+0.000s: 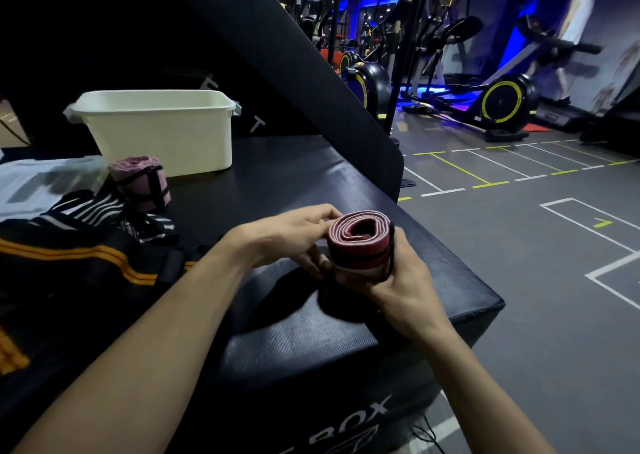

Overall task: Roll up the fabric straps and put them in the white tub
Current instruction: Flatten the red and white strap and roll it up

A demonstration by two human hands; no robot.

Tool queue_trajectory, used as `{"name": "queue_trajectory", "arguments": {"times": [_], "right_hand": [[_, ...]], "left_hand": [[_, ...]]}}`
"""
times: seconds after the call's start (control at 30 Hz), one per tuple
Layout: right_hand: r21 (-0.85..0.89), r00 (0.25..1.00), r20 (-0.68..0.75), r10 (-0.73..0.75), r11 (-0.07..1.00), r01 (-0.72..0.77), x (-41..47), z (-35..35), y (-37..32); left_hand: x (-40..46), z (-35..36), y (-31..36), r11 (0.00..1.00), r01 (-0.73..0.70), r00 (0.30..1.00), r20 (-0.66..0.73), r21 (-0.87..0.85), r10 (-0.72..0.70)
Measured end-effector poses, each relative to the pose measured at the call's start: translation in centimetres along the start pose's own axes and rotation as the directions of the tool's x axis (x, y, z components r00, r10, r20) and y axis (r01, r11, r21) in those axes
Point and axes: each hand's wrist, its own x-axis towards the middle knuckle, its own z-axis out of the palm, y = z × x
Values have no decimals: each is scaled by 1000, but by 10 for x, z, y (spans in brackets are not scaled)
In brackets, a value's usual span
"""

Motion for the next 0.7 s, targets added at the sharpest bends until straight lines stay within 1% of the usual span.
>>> {"name": "queue_trajectory", "arguments": {"times": [0.1,0.17,0.23,0.3,0.37,0.43,0.5,0.6,0.7], "right_hand": [[137,998,-52,-32,990,39,0,-2,-2],[178,998,-55,-38,983,48,1,-3,0],[193,999,-41,-33,980,41,2,-3,3],[218,1000,0,-30,976,29,2,-5,5],[259,998,46,-37,965,24,4,-9,4],[375,1000,11,6,927,-10,6,-13,2],[467,996,-29,81,883,-58,8,-15,3],[559,987,-11,162,819,-128,9,-14,9],[634,983,-3,184,761,-141,11,-15,7]], "left_hand": [[-2,0,5,992,24,999,29,-125,-21],[0,1,9,978,26,996,87,-205,-8],[1,3,9,981,-11,992,124,-196,36],[1,4,9,982,-59,992,101,-178,78],[1,4,10,969,-90,994,39,-228,101],[0,3,11,949,-117,993,-3,-294,122],[0,3,12,931,-127,991,-13,-341,131],[1,7,13,921,-116,992,9,-372,128],[1,4,11,918,-106,993,9,-383,118]]}}
